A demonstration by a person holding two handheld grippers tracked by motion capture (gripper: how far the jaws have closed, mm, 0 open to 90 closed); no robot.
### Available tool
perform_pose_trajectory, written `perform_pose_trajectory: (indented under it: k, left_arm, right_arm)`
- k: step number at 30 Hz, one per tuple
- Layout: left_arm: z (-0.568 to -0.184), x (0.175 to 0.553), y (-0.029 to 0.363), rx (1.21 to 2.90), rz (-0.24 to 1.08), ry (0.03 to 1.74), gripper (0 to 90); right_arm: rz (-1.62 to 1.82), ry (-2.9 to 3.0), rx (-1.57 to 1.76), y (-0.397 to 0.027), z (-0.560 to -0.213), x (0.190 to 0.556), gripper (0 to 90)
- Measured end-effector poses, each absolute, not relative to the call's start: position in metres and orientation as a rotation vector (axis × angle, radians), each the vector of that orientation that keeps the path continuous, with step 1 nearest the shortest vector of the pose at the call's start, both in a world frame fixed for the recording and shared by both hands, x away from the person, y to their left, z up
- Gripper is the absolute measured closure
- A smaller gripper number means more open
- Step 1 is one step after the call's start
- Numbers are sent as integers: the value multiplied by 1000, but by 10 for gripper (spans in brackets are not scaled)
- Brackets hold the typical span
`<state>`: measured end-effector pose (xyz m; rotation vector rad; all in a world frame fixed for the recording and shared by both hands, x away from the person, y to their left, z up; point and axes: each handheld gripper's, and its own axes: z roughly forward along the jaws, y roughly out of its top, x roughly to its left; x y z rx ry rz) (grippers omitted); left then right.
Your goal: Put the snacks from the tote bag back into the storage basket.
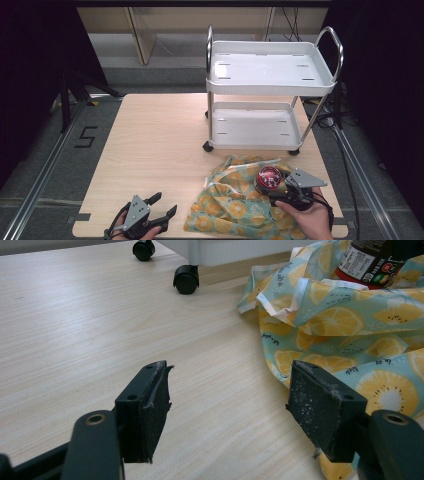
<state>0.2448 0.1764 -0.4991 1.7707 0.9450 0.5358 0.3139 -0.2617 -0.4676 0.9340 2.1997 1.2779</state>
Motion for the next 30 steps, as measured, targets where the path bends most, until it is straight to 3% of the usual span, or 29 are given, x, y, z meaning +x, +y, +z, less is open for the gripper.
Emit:
perform_pose_trajectory:
  k: [30]
  left_arm:
    - [-499, 245, 179, 1761, 548, 965, 325]
  right_arm:
    - [1301, 2136, 941, -267, -456, 312, 261]
